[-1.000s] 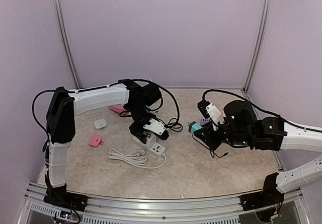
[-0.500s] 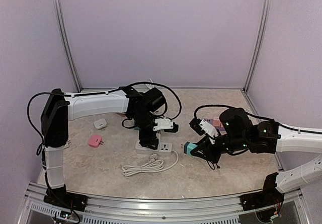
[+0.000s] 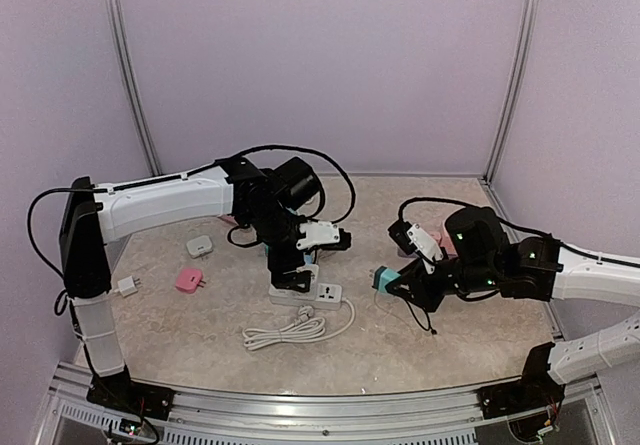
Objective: Insert the plug
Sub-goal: Adjust the socket at the center of the board, then insert the plug into the socket.
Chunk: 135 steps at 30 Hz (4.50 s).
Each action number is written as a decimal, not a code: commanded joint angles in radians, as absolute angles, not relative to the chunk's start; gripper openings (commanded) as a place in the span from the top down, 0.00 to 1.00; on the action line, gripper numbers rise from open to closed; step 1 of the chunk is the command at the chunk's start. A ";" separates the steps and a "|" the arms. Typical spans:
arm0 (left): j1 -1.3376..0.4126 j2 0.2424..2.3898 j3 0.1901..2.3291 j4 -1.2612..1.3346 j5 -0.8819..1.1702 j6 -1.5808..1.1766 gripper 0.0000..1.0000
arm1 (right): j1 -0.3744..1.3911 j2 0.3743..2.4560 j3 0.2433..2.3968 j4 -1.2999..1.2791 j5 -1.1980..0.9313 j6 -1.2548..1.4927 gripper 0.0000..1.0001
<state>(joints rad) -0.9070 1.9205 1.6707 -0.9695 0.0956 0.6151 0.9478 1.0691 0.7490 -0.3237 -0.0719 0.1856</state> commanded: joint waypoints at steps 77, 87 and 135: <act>-0.834 1.902 1.280 -0.742 0.374 1.118 0.58 | 0.864 1.538 0.674 0.259 -0.384 -0.055 1.00; -0.796 1.965 1.363 -0.849 0.433 1.255 0.59 | 0.870 1.591 0.710 0.294 -0.349 -0.136 1.00; -0.792 2.051 1.408 -0.792 0.493 1.285 0.61 | 0.892 1.703 0.723 0.477 -0.353 -0.180 1.00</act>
